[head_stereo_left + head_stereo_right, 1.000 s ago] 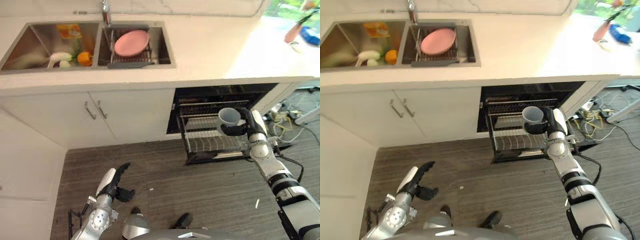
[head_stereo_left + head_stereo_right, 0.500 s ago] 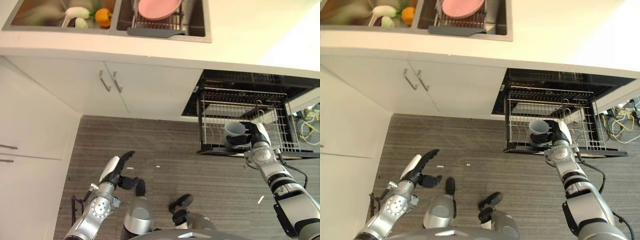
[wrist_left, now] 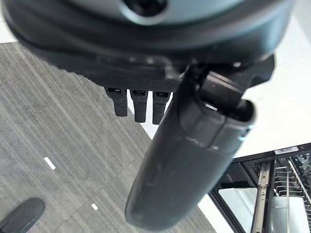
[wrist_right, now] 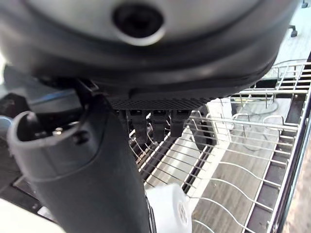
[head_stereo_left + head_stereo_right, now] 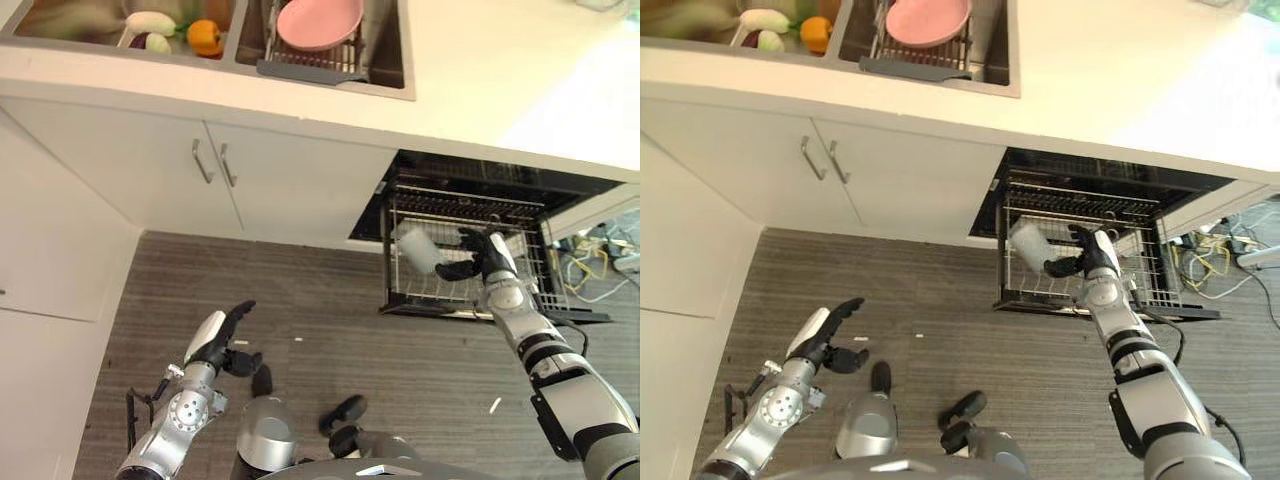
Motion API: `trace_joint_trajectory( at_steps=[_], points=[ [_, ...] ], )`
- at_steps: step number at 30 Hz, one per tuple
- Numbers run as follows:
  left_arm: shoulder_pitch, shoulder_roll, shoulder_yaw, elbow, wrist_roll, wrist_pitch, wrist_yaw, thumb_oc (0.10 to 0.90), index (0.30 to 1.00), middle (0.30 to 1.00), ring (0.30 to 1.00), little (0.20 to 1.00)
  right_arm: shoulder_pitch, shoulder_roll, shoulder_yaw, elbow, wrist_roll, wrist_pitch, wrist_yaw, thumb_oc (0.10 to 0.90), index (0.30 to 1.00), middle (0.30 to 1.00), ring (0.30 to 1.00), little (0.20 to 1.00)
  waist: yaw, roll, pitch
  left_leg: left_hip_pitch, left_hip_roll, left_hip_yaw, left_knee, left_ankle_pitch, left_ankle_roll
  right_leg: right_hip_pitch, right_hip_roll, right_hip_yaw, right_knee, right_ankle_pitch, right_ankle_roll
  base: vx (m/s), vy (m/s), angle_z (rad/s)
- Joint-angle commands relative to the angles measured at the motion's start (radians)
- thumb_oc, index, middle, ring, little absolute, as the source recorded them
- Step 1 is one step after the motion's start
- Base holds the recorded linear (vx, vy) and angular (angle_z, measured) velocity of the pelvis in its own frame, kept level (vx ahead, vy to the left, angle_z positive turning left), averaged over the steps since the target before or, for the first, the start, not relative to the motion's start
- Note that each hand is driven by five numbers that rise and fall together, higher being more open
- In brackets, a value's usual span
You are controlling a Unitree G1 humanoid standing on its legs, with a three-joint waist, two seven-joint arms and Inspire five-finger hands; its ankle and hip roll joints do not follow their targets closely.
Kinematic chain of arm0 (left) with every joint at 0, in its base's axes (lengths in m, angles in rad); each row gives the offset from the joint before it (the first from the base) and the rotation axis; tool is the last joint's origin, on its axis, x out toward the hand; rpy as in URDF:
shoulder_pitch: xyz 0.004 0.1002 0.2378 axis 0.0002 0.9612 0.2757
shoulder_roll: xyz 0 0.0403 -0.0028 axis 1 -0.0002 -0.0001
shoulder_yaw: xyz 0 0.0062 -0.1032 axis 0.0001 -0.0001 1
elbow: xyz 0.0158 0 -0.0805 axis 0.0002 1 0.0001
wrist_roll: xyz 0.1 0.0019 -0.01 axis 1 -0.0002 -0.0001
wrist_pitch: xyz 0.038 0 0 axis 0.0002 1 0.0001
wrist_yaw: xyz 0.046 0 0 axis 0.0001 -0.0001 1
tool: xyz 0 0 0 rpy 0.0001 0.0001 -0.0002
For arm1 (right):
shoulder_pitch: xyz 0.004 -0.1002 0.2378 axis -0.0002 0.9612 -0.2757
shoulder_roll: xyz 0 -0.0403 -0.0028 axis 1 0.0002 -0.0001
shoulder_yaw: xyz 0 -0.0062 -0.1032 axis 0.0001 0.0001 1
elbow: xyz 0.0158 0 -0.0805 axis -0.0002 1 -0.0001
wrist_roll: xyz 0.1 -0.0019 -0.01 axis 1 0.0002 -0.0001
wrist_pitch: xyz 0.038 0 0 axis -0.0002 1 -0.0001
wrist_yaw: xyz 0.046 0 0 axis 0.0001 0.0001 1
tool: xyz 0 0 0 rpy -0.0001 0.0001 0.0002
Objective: Place the dishes in the dishwasher.
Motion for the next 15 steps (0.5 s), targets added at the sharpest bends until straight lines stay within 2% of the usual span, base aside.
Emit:
trace_joint_trajectory(
  at_steps=[1,4,6,7,8,9,12,15],
  points=[
    [0.002,-0.009,-0.077,-0.007,0.032,-0.02,-0.005,0.8,0.9,0.9,0.9,0.9,-0.073,-0.076,-0.002,-0.081,0.047,-0.053,-0.022,0.8,0.9,0.9,0.9,0.9,0.014,0.016,-0.08,-0.006,0.095,0.102,-0.109,0.167,-0.085,0.063,-0.119,0.009,0.017,0.023,0.168,0.0,0.053,-0.28],
    [-0.014,-0.035,-0.071,0.093,0.039,-0.001,0.005,0.8,0.9,0.9,0.9,0.9,-0.039,-0.075,-0.031,-0.253,0.061,-0.08,-0.032,0.8,0.9,0.9,0.9,0.9,-0.02,0.025,-0.094,0.019,0.091,0.124,-0.11,0.161,-0.083,0.068,-0.125,0.027,0.016,0.025,0.168,0.0,0.054,-0.32],
    [-0.044,-0.075,-0.062,0.21,0.047,0.012,0.024,0.8,0.9,0.9,0.9,0.9,0.079,-0.056,-0.108,-0.457,0.095,-0.109,-0.044,0.8,0.9,0.9,0.9,0.9,-0.047,0.041,-0.106,0.04,0.086,0.141,-0.11,0.154,-0.079,0.072,-0.128,0.041,0.021,0.024,0.17,0.02,0.061,-0.19],
    [-0.044,-0.075,-0.062,0.21,0.047,0.012,0.024,0.8,0.9,0.9,0.9,0.9,0.079,-0.056,-0.108,-0.457,0.095,-0.109,-0.044,0.8,0.9,0.9,0.9,0.9,-0.047,0.041,-0.106,0.04,0.086,0.141,-0.11,0.154,-0.079,0.072,-0.128,0.041,0.021,0.024,0.17,0.01,0.044,-0.18],
    [-0.053,-0.094,-0.051,0.265,0.044,0.022,0.03,0.8,0.9,0.9,0.9,0.9,0.119,-0.042,-0.152,-0.535,0.092,-0.133,-0.064,0.8,0.9,0.9,0.9,0.9,-0.06,0.049,-0.111,0.047,0.085,0.146,-0.11,0.152,-0.077,0.074,-0.13,0.044,0.021,0.023,0.17,0.03,0.075,-0.22],
    [-0.074,-0.158,-0.018,0.391,-0.046,0.013,0.039,0.8,0.9,0.9,0.9,0.9,0.261,0.057,-0.3,-0.801,0.109,-0.235,-0.111,0.8,0.9,0.9,0.9,0.9,-0.088,0.076,-0.123,0.063,0.078,0.157,-0.11,0.144,-0.07,0.079,-0.138,0.047,0.026,0.022,0.173,0.04,0.085,-0.26],
    [-0.087,-0.234,0.087,0.574,-0.197,0.031,0.048,0.8,0.9,0.9,0.9,0.9,0.369,0.128,-0.32,-1.012,0.204,-0.317,-0.015,0.8,0.9,0.9,0.9,0.9,-0.117,0.093,-0.132,0.081,0.072,0.17,-0.111,0.139,-0.066,0.079,-0.144,0.053,0.03,0.018,0.171,0.03,0.026,-0.14],
    [-0.089,-0.277,0.168,0.71,-0.285,0.028,0.056,0.8,0.9,0.9,0.9,0.9,0.458,0.155,-0.301,-1.166,0.303,-0.345,0.089,0.8,0.9,0.9,0.9,0.9,-0.134,0.11,-0.137,0.092,0.067,0.183,-0.111,0.138,-0.065,0.072,-0.145,0.066,0.035,0.013,0.17,0.03,-0.016,-0.32]
  ],
)
